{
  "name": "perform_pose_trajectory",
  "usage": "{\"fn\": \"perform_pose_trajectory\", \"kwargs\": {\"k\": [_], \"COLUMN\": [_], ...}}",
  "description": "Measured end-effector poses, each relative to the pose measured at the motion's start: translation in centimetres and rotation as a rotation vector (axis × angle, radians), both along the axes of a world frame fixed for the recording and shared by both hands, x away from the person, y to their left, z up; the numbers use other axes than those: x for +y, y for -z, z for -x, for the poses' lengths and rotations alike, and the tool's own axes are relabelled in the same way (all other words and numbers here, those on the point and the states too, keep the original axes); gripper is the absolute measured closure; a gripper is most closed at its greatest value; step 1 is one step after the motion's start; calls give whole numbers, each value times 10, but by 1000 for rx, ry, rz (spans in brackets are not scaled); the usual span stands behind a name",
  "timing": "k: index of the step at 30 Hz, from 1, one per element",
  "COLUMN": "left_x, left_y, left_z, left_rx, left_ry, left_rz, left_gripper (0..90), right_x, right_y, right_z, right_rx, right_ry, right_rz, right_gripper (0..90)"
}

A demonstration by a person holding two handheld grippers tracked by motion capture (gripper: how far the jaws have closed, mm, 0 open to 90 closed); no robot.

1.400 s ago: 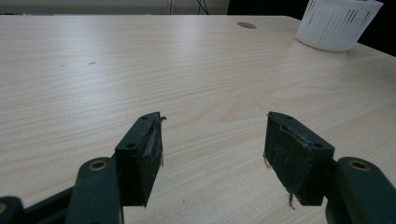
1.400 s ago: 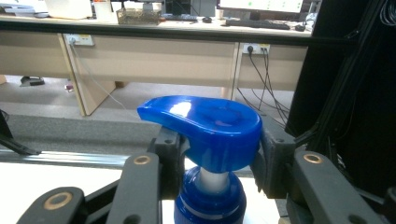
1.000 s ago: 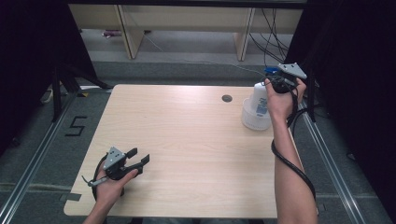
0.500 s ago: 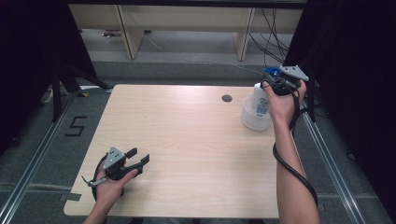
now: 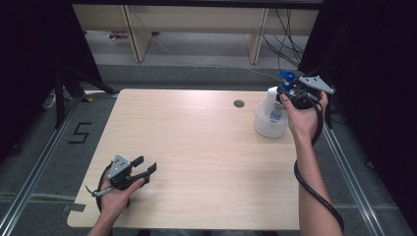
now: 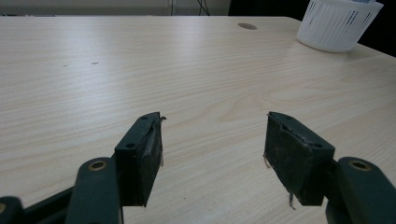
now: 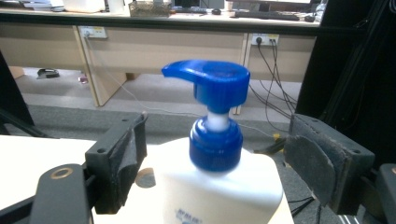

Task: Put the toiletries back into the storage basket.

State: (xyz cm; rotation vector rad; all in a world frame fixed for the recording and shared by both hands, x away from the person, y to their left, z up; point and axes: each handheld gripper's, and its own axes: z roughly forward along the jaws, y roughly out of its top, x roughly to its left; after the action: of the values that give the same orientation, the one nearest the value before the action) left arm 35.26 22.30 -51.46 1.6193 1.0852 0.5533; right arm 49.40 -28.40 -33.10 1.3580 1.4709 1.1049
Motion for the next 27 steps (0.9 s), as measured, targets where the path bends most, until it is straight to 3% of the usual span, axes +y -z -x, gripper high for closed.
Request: {"fn": "perform_pose_trajectory", "kwargs": {"k": [12, 14, 16, 20, 27], "left_x": [-2, -2, -2, -2, -3], "left_y": [1, 1, 1, 2, 2], "left_z": [0, 0, 0, 0, 0], "left_rx": [2, 2, 3, 5, 7], "left_ry": [8, 7, 7, 6, 11], "left_rz": [-6, -6, -6, -5, -8], "left_gripper": [361, 361, 361, 361, 360], "right_x": [-7, -9, -14, -18, -24], "right_y": [9, 13, 17, 23, 37], "right_z": [32, 39, 46, 60, 84], "right_rx": [-9, -6, -14, -36, -4], "right_ry": [-40, -31, -36, -26, -39], "right_rz": [-21, -46, -30, -49, -47], "right_gripper": [219, 221, 230, 247, 250]}}
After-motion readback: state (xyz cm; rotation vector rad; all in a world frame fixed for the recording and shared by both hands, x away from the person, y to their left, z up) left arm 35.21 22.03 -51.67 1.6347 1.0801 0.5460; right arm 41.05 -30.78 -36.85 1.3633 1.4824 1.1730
